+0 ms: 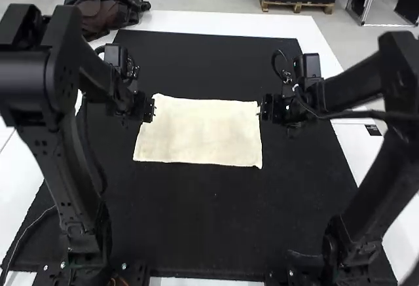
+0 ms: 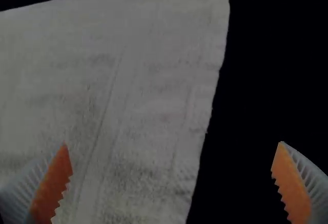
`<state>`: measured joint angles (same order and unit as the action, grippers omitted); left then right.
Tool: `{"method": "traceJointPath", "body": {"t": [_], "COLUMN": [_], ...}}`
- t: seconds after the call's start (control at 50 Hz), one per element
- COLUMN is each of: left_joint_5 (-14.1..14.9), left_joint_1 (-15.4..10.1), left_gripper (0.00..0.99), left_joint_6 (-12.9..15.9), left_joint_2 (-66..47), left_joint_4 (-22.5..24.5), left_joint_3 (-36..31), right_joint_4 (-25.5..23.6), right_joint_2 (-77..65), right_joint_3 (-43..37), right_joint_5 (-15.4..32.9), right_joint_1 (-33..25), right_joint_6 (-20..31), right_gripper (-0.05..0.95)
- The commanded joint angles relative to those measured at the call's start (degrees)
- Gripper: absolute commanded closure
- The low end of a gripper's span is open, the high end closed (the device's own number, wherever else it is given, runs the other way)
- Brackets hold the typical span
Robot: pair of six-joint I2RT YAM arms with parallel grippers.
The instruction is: Fold the towel.
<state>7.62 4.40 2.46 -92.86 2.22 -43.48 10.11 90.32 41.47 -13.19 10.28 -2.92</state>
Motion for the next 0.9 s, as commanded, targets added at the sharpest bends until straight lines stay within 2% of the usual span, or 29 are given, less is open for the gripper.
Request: {"method": "traceJointPath", "body": {"t": [0.0,0.42,0.88], "left_joint_5": [1.2,0.8,0.7], "left_joint_1": [0.3,0.1,-0.2], "left_gripper": [0.039,0.039,0.039], "left_joint_6": [-0.6,-0.5,-0.3], "left_joint_2": [-2.5,-14.3,-20.4], "left_joint_4": [1.1,2.7,4.5], "left_joint_3": [-3.4,-13.2,-17.4], "right_joint_4": [1.6,5.4,6.3], "right_joint_2": [3.4,15.0,22.7], "right_joint_3": [3.1,10.5,16.8], "right_joint_5": [-1.1,-1.1,-0.8], "right_joint_1": [0.6,0.7,0.9], "right_joint_6": [0.9,1.2,2.3], "right_gripper": [0.00,0.00,0.00]}}
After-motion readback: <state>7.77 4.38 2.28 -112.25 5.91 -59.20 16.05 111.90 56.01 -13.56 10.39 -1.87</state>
